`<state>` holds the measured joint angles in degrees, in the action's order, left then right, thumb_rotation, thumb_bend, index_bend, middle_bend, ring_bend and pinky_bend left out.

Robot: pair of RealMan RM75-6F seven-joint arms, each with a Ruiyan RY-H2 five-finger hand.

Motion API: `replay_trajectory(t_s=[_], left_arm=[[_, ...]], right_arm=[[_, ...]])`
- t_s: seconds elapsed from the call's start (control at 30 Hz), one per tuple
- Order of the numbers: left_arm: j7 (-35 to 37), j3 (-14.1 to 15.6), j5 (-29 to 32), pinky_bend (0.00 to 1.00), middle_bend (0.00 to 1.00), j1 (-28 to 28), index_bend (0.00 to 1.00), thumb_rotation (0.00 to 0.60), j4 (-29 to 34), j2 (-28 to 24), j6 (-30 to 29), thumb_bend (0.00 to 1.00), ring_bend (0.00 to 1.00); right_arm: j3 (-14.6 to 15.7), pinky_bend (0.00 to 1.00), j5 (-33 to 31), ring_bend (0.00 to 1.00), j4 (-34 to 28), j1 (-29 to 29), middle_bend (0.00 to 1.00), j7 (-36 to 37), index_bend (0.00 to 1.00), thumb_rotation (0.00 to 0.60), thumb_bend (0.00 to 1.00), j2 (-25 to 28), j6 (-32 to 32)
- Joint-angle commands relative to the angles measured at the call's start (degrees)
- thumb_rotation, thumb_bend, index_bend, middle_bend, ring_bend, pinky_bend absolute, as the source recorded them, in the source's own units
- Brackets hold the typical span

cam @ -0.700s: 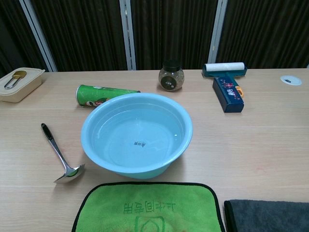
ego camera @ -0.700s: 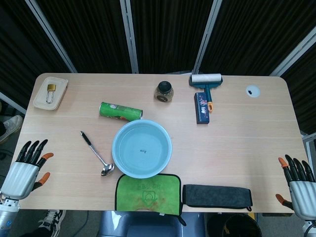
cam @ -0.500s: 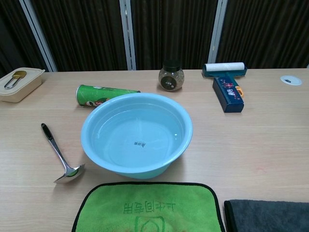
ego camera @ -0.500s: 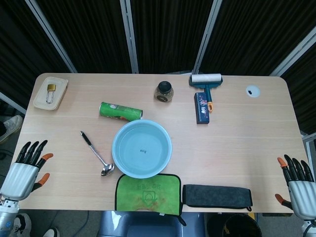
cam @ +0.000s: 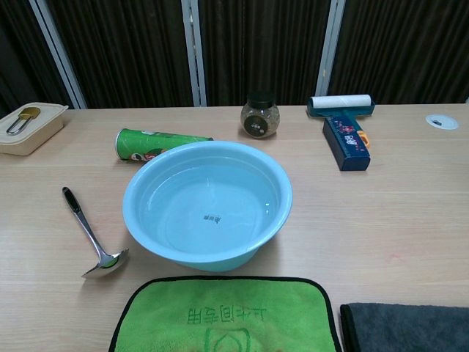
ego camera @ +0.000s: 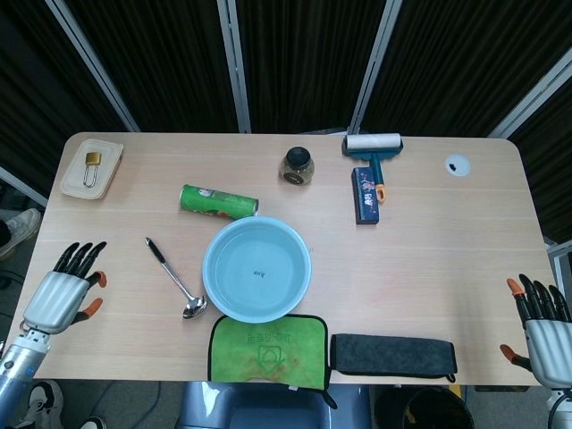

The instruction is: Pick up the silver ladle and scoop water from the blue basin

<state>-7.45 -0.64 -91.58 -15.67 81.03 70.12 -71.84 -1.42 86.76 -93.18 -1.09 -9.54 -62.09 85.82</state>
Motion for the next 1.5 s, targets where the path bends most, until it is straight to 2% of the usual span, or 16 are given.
replay_trajectory(t_s=[0.03, 0.23, 0.5, 0.9, 1.5], left_arm=[[2.79, -1.72, 2.23, 0.0, 0.0, -4.24, 0.49, 0.6, -5.21, 2.15, 5.08, 0.3, 0.0], [8.8, -2.47, 2.52, 0.0, 0.0, -8.63, 0.51, 0.6, -13.83, 6.44, 9.55, 0.3, 0.0], [12.11, -0.93, 1.08, 0.0, 0.0, -13.24, 0.51, 0.6, -21.14, 12.49, 14.37, 0.31, 0.0], [9.86, -0.41, 1.96, 0.0, 0.0, -16.43, 0.51, 0.6, -26.34, 19.08, 17.43, 0.31, 0.0], [9.87, 0.13, 3.87, 0.0, 0.0, -19.04, 0.46, 0.6, -33.47, 25.26, 20.05, 0.32, 0.0]], right_arm=[[-0.35, 0.0, -0.99, 0.0, 0.11, 0.48, 0.0, -0.41, 0.0, 0.6, 0.0, -0.27, -0.89], [-1.05, 0.0, -3.34, 0.0, 0.46, 1.26, 0.0, -0.9, 0.0, 0.6, 0.0, -0.51, -2.62], [-1.24, 0.0, -3.84, 0.0, 0.42, 0.82, 0.0, -0.14, 0.0, 0.6, 0.0, 0.04, -1.58], [-1.17, 0.0, -3.38, 0.0, 0.45, 0.31, 0.0, 2.93, 0.0, 0.6, 0.0, 1.53, -0.53], [-1.24, 0.0, -3.53, 0.0, 0.58, 0.28, 0.0, 4.59, 0.0, 0.6, 0.0, 2.26, -0.4]])
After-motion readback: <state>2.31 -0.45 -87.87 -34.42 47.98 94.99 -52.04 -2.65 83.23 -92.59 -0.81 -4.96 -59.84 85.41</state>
